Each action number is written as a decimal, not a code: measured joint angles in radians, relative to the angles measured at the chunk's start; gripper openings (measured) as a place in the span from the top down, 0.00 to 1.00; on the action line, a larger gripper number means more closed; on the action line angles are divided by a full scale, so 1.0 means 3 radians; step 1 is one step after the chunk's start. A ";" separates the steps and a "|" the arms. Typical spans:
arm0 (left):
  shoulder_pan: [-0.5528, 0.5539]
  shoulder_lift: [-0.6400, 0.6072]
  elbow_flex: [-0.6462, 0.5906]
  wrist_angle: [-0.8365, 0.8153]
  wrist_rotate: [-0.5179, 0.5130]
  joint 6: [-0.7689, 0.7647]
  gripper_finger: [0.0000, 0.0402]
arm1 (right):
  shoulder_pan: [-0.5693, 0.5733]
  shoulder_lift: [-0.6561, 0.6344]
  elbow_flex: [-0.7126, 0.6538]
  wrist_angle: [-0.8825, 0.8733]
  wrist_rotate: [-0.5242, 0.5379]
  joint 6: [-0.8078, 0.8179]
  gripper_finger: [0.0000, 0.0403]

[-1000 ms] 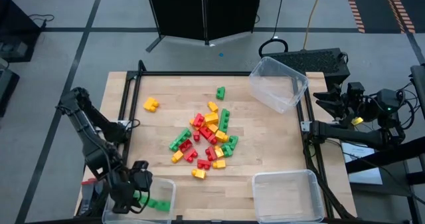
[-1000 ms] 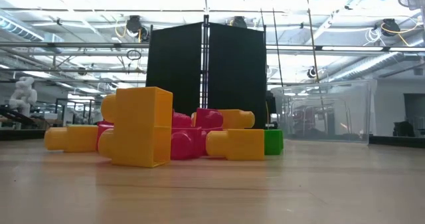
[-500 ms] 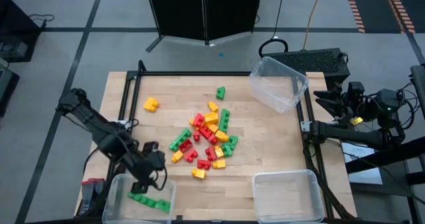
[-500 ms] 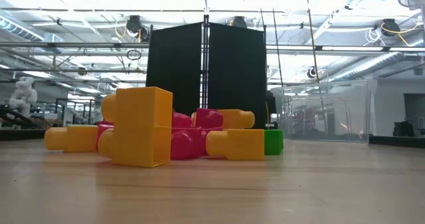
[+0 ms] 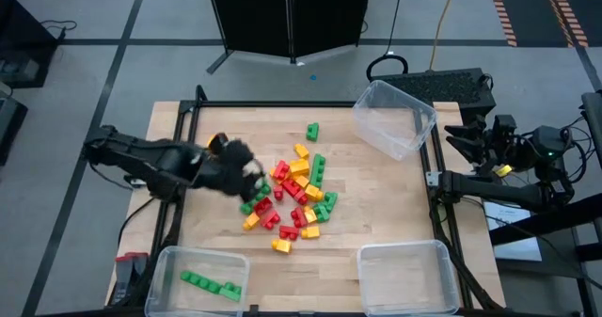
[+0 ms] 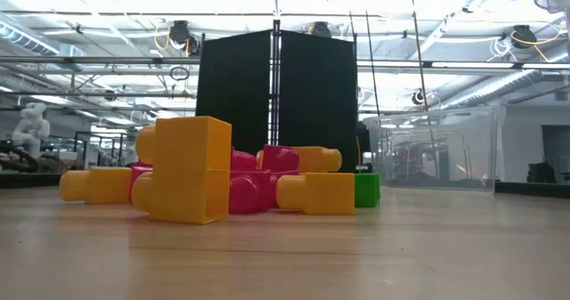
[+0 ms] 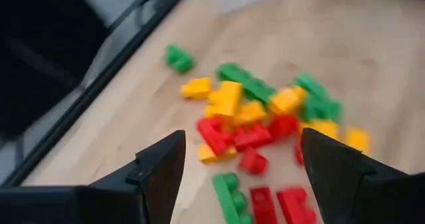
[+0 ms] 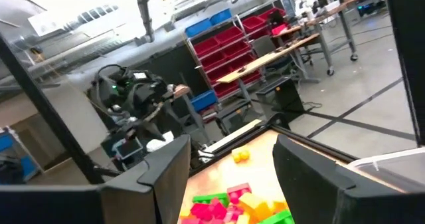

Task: Sort blocks
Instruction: Put the red game piece into the top transparent bin

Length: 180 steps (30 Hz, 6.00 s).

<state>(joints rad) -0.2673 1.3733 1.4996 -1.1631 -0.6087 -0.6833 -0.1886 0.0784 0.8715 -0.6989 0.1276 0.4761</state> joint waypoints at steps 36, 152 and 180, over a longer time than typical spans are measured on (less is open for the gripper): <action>0.1095 0.1574 -0.0006 0.0234 0.1005 -0.0747 0.35 | 0.0000 0.0000 0.0000 -0.0334 0.0107 0.0000 0.48; 0.1796 0.3441 0.2670 0.3688 0.1658 0.0553 1.00 | 0.0001 -0.0001 0.0000 -0.0505 0.0110 -0.0083 0.48; 0.1776 0.3480 0.2670 0.3808 0.1535 0.1265 0.60 | 0.0001 -0.0003 0.0000 -0.0505 0.0093 -0.0055 0.48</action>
<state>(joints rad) 0.2656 2.4172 2.3005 -0.0207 -0.1482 -0.3040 -0.1883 0.0776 0.8715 -0.8505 0.1555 0.4595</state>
